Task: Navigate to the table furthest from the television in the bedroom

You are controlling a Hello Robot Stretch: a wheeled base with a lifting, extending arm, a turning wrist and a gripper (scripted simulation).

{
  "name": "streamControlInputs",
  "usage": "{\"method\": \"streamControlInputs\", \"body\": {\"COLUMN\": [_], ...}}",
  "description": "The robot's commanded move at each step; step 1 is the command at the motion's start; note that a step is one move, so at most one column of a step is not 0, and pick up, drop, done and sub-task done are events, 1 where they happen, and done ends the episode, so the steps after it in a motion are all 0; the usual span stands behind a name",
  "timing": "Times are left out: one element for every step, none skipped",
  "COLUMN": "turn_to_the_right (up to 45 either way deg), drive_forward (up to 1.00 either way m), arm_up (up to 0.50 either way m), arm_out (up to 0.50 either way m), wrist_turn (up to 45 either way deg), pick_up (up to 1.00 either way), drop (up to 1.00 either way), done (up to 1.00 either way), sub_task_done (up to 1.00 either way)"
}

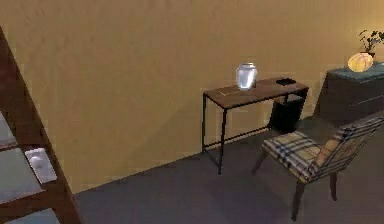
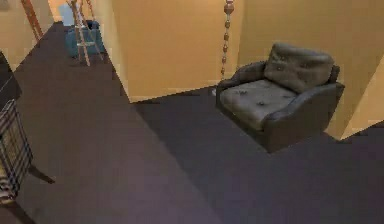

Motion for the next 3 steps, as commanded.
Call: {"method": "streamControlInputs", "body": {"turn_to_the_right": [0.0,30.0,0.0], "drive_forward": [0.75,0.00,0.00], "arm_up": [0.00,0.00,0.00], "arm_out": [0.00,0.00,0.00], "wrist_turn": [0.0,0.0,0.0], "pick_up": [0.00,0.00,0.00], "drop": [0.00,0.00,0.00], "done": [0.00,0.00,1.00], "sub_task_done": [0.00,0.00,0.00]}}
